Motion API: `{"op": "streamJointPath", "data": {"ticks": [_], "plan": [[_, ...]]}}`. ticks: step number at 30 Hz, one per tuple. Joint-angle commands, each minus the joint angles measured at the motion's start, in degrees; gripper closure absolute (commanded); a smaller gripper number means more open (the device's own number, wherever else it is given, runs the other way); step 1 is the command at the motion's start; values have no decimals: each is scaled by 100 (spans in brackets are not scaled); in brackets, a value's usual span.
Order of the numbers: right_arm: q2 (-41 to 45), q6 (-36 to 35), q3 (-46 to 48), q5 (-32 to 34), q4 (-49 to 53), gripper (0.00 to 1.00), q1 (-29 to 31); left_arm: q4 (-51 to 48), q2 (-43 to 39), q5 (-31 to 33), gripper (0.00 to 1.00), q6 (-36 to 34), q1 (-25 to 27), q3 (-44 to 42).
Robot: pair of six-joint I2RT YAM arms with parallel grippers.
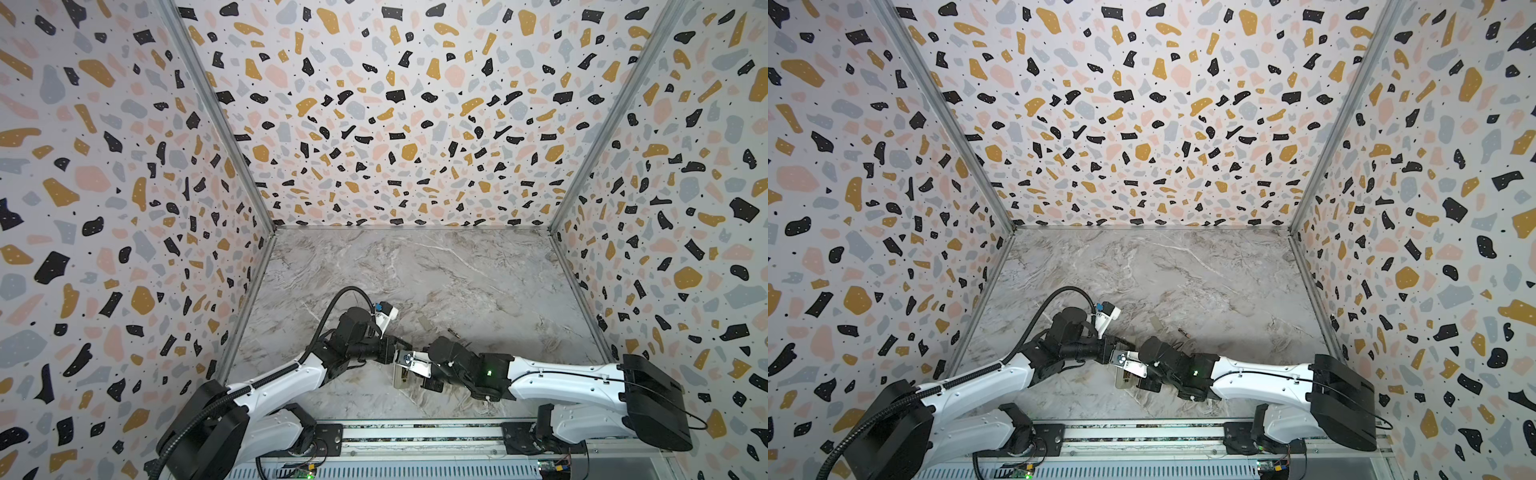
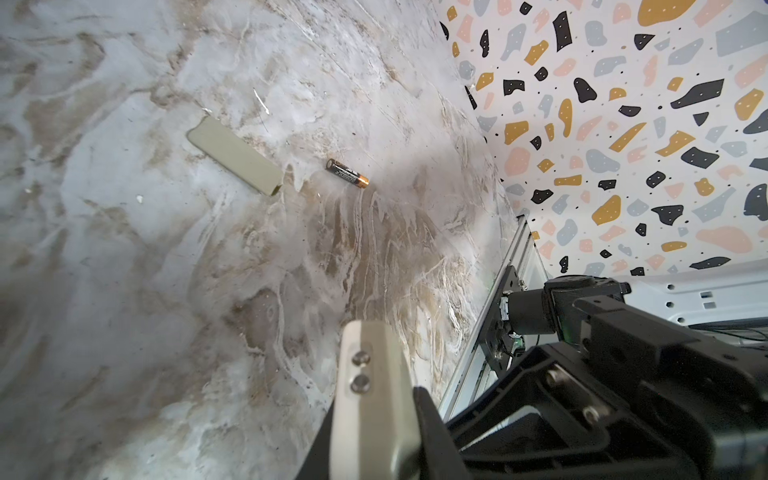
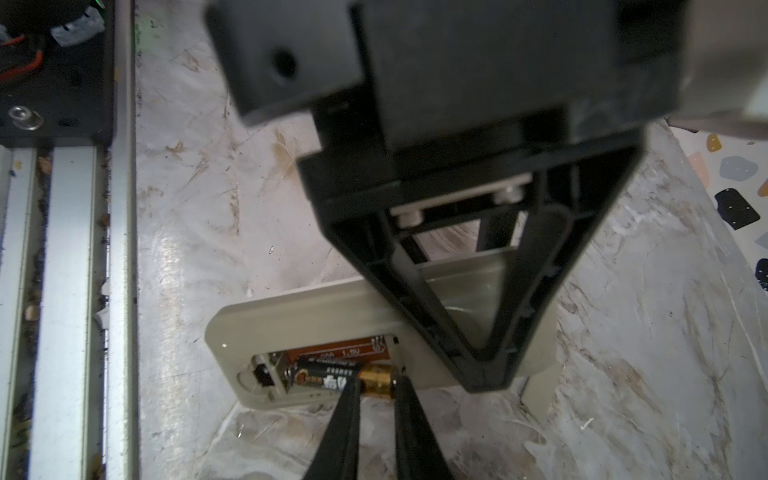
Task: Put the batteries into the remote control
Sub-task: 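Press the battery down into the compartment with the right gripper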
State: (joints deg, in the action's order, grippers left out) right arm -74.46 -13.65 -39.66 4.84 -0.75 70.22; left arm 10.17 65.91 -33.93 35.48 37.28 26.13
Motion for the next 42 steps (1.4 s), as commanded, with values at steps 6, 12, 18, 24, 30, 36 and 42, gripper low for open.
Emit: {"op": "streamJointPath", "data": {"ticks": [6,12,18,24,30,36,42], "plan": [[-299,-38,-139,-147,277,83,132,656,-150,-358,100,73,25,67],[-411,-50,-165,-201,282,83,141,675,-128,-365,100,82,25,68],[-481,-50,-172,-155,273,86,141,677,-118,-376,100,81,25,66],[-568,-37,-200,-94,286,90,138,693,-130,-370,100,99,26,48],[-570,-34,-192,-123,268,92,141,697,-140,-371,100,108,25,36],[-644,-15,-213,-114,267,92,166,740,-149,-368,100,136,26,24],[-754,-34,-266,54,282,90,278,749,-134,-373,100,139,25,15]]}}
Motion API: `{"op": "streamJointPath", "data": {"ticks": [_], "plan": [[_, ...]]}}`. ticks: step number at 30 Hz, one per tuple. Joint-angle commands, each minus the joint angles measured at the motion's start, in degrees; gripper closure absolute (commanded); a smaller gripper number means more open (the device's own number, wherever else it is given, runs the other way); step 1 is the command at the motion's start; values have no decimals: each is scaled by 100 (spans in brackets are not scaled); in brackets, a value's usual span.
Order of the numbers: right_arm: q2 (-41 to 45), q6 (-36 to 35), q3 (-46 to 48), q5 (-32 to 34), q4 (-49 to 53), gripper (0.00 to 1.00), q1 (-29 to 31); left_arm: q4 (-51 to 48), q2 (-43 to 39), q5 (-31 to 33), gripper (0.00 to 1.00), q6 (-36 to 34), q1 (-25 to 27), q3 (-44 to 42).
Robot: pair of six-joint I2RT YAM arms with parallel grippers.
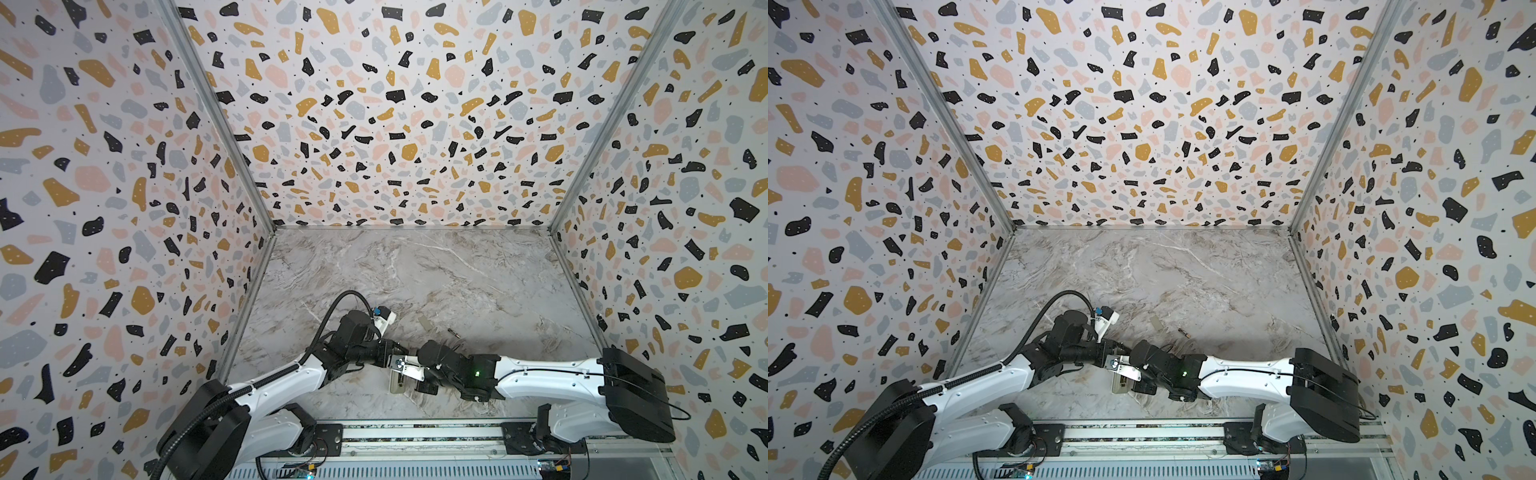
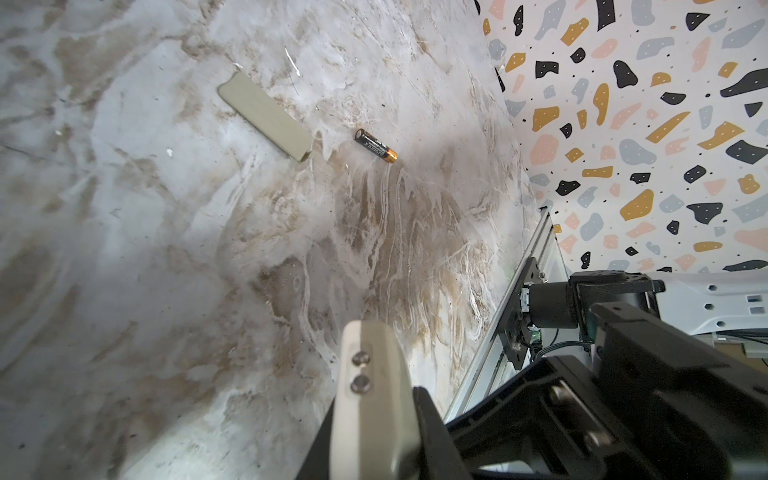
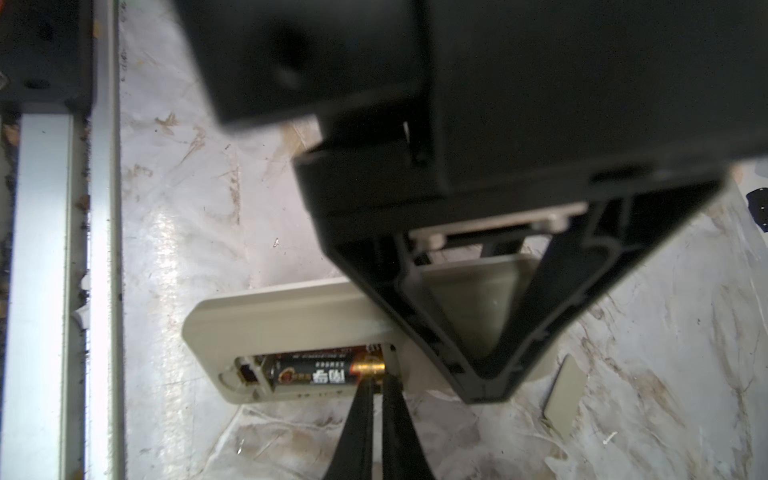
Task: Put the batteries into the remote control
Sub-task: 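Press the battery down into the compartment with the right gripper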
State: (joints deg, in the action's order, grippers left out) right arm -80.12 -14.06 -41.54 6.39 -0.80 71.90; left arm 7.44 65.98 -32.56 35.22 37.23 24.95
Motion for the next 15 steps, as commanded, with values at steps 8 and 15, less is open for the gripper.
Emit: {"op": "streamJointPath", "data": {"ticks": [8,15], "plan": [[-214,189,-60,-110,199,91,131,1025,-155,-497,100,179,30,124],[-187,587,27,226,-8,88,211,1014,-164,-472,100,180,30,124]]}}
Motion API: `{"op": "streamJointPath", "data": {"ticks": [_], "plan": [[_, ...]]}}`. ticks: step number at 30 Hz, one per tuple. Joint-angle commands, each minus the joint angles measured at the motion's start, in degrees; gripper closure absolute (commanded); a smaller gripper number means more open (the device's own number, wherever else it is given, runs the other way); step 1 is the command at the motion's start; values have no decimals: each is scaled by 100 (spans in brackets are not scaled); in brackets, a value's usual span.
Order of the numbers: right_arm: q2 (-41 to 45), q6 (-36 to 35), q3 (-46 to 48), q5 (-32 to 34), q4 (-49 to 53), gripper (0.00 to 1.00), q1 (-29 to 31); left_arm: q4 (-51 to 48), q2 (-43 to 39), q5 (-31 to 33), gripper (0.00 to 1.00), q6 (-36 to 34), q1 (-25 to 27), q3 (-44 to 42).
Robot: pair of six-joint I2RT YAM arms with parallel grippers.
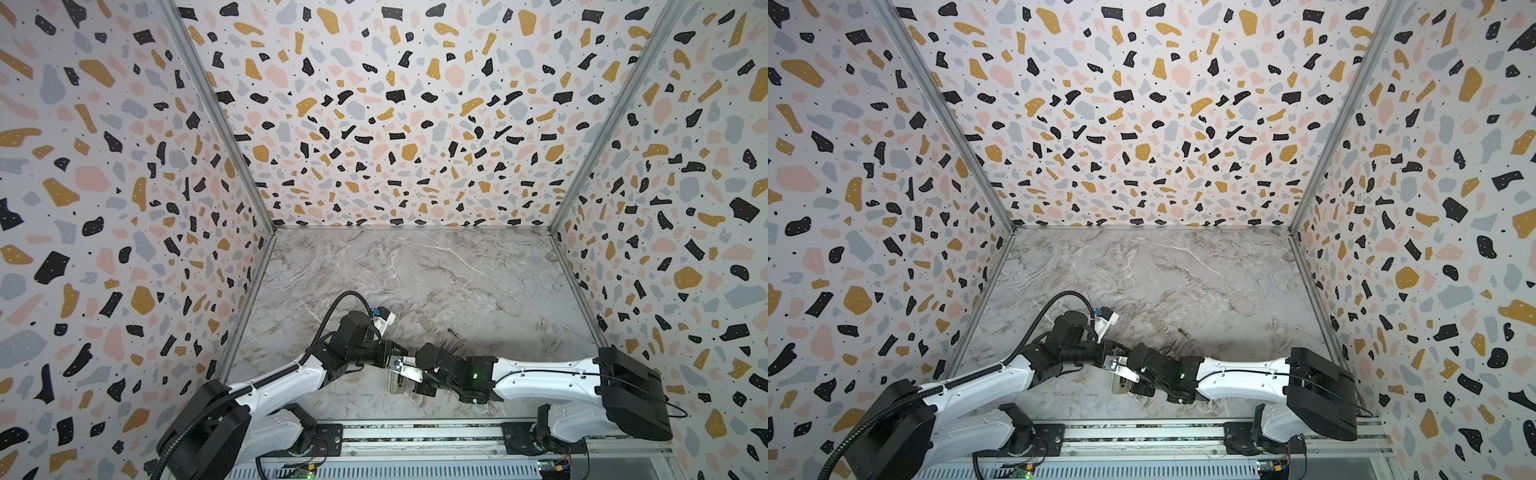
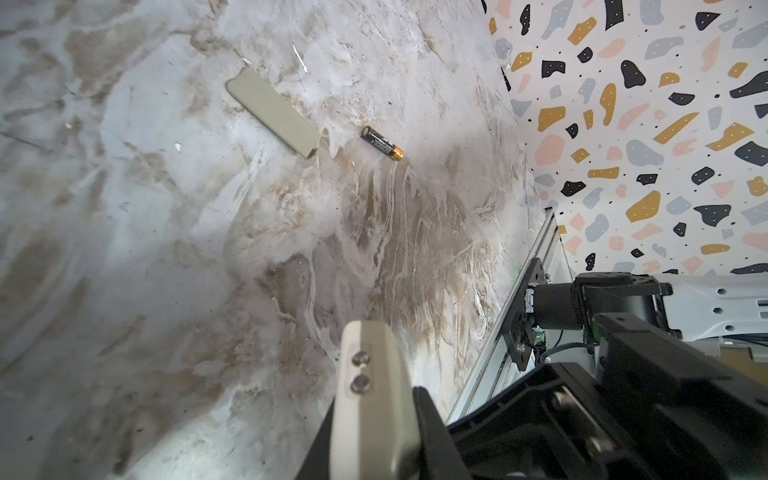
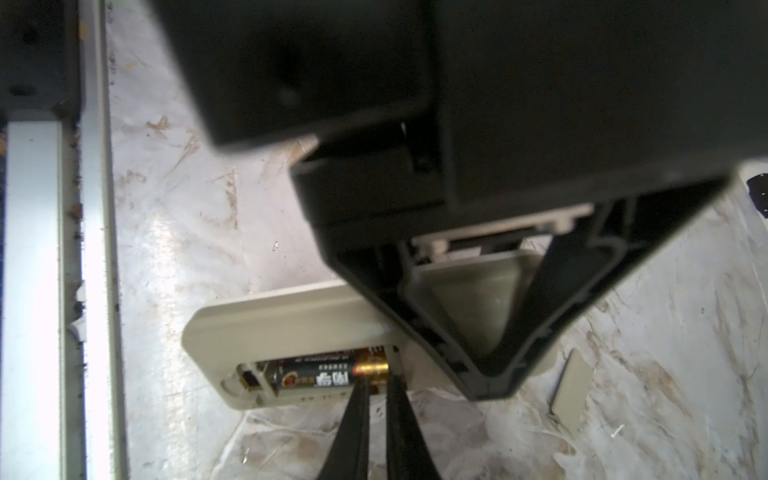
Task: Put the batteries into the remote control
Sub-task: 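Press the battery down into the compartment with the right gripper, then open the right gripper and move it over the second AA battery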
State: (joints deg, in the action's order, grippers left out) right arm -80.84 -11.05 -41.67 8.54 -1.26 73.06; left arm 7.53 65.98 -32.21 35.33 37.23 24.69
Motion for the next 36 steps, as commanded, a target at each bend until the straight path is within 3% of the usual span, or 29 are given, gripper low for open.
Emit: {"op": "streamJointPath", "data": {"ticks": [1,10,28,36], "plan": [[-107,321,52,25,13,89,104,1000,-164,-510,100,168,30,150],[-106,558,88,140,-131,92,184,994,-164,-500,100,167,21,142],[200,907,230,486,-179,88,224,896,-182,-320,100,125,-58,113],[1071,1316,446,597,95,66,145,949,-129,-38,100,200,-187,14]]}}
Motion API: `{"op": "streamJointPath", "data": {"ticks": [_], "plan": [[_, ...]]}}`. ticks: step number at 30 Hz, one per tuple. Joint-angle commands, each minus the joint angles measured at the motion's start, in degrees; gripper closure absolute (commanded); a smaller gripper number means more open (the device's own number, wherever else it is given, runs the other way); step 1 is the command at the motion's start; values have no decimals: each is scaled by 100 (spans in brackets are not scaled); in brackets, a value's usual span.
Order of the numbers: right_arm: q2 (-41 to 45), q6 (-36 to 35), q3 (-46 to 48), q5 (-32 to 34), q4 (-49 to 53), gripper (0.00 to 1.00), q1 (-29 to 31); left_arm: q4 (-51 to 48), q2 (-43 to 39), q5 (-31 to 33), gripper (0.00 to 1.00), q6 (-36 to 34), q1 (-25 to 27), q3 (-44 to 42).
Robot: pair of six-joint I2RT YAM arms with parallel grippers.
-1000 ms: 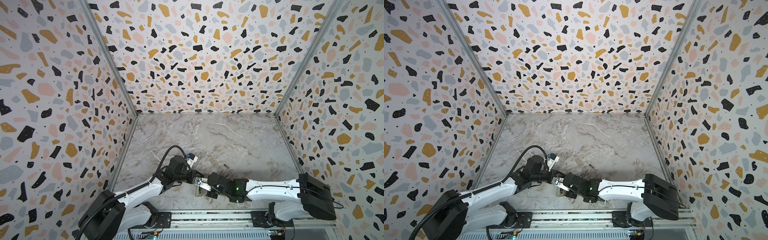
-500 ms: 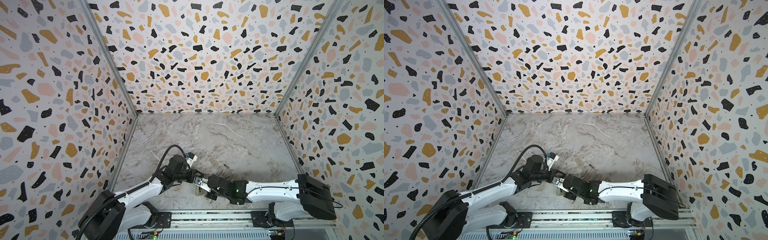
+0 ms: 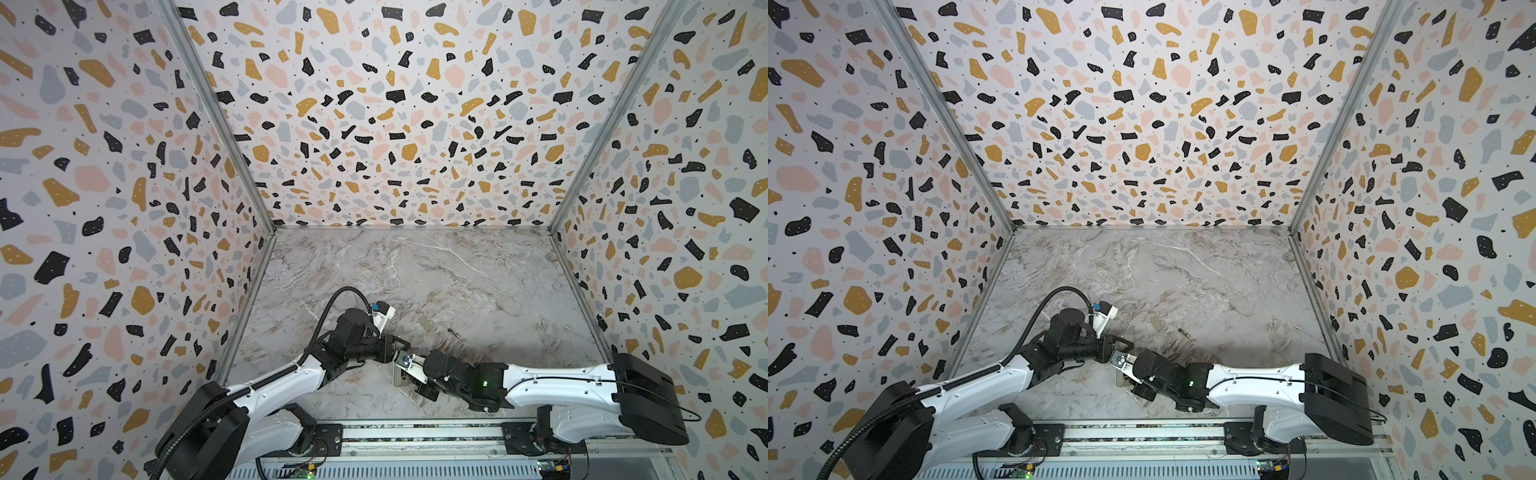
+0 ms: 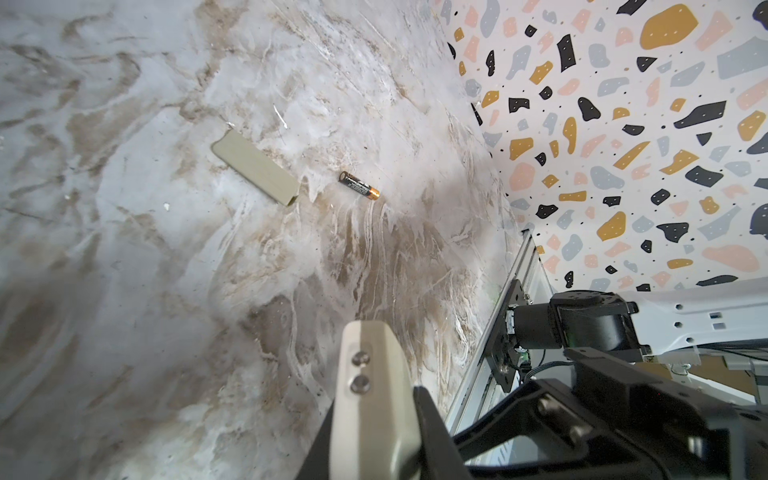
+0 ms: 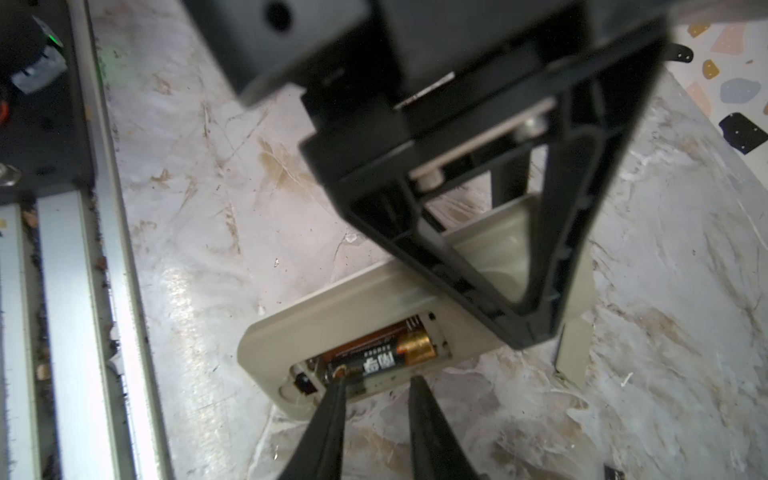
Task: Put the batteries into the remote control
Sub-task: 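Open the right gripper and move it over the second AA battery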
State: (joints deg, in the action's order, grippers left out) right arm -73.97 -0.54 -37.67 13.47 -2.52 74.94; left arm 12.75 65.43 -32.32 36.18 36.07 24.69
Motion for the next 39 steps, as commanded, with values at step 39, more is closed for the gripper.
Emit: {"op": "streamJointPath", "data": {"ticks": [39], "plan": [[-1126,713,-565,-1422,1426,49,-3888,2905,435,278,100,1104,-204,-702]]}}
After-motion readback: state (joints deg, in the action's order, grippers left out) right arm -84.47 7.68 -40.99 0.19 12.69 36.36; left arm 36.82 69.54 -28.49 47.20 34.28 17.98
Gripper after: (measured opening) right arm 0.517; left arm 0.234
